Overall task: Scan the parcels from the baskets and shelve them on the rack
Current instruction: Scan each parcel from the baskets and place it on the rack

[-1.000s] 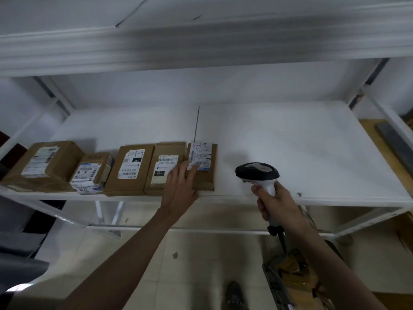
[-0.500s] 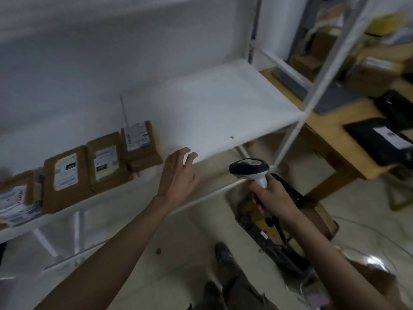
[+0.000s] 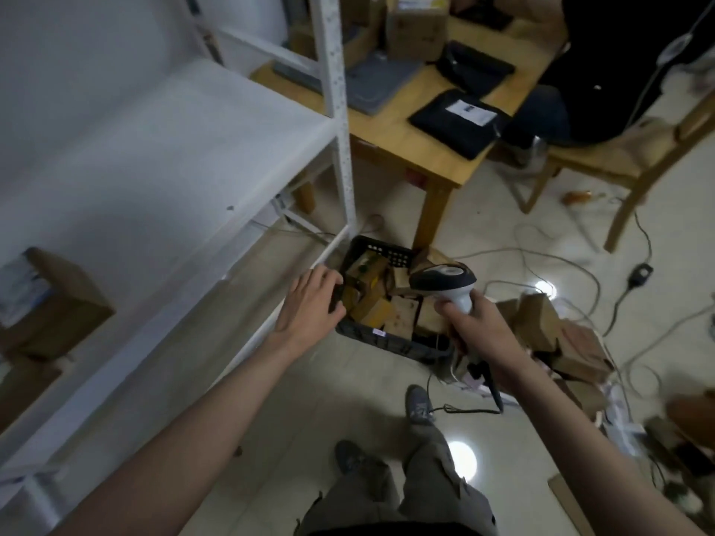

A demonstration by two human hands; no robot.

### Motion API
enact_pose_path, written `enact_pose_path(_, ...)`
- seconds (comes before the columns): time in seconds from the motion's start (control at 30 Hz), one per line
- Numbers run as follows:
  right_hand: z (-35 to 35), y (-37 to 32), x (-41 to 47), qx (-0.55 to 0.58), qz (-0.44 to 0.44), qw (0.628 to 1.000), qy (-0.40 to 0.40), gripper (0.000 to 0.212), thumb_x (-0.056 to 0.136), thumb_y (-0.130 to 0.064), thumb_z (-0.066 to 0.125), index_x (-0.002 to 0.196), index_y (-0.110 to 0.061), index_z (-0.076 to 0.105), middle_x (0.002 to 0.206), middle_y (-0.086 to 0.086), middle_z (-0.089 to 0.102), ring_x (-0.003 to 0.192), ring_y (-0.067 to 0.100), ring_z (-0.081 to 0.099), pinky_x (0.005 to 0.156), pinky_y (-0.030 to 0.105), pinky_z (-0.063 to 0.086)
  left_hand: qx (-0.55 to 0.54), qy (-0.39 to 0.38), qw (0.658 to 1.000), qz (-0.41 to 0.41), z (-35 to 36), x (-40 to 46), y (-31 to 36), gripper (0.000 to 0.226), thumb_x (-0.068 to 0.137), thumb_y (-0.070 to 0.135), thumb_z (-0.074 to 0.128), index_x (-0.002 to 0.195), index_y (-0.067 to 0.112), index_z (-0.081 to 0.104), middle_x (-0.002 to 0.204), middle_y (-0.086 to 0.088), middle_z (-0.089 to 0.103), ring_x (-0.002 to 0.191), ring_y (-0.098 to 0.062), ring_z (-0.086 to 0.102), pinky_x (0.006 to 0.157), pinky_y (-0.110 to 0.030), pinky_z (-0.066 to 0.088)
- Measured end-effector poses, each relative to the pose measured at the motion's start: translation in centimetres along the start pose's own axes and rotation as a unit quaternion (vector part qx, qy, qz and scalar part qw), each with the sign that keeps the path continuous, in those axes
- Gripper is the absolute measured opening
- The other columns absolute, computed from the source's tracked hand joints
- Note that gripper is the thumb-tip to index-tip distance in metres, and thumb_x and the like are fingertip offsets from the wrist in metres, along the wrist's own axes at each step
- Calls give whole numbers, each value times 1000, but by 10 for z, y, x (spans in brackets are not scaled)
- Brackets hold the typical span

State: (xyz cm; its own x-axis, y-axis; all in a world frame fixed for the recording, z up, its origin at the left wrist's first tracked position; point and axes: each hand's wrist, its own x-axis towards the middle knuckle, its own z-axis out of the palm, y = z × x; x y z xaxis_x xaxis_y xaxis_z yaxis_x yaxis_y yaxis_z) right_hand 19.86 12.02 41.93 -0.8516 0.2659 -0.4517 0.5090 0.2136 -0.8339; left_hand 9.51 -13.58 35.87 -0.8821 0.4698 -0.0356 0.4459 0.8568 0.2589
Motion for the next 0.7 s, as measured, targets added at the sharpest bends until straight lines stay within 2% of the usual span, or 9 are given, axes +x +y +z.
enact_pose_path(0.1, -29, 26, 11, 8, 16, 1000, 20, 32, 99, -28, 62, 126, -11, 55, 91, 15, 67, 71, 23, 62, 67, 43, 54, -14, -45, 998, 28, 21, 27, 26, 31, 90, 30, 63, 118, 20, 56, 116, -1, 51, 110, -23, 52, 91, -36, 39)
enact_pose_path(0.23, -65, 67, 36, 15, 57, 997, 51, 29, 97, -29, 65, 120, -14, 57, 70, 2, 64, 48, 8, 59, 47, 26, 48, -17, -115, 992, 42, 56, 63, 60, 30, 92, 34, 62, 119, 21, 56, 118, 0, 50, 112, -23, 51, 96, -40, 43)
enact_pose_path(0.33, -86, 95, 58, 26, 81, 994, 68, 24, 95, -29, 67, 113, -15, 59, 64, -3, 63, 46, 7, 57, 46, 27, 46, -13, -157, 986, 46, 88, 88, 82, 29, 94, 34, 62, 118, 20, 57, 120, 0, 49, 113, -23, 51, 97, -39, 41)
enact_pose_path(0.5, -105, 130, 95, 60, 113, 991, 45, 18, 96, -25, 66, 107, -13, 59, 51, -5, 61, 41, 6, 52, 40, 21, 42, -16, -221, 975, 5, 142, 119, 103, 27, 93, 31, 64, 117, 22, 58, 119, -1, 49, 116, -24, 51, 99, -39, 37)
enact_pose_path(0.7, -99, 159, 155, 48, 125, 991, 9, 21, 97, -24, 65, 113, -13, 57, 68, 4, 59, 46, 5, 52, 43, 23, 44, -29, -281, 957, -59, 206, 149, 92, 28, 94, 32, 64, 120, 24, 60, 123, -1, 50, 118, -24, 50, 96, -38, 35)
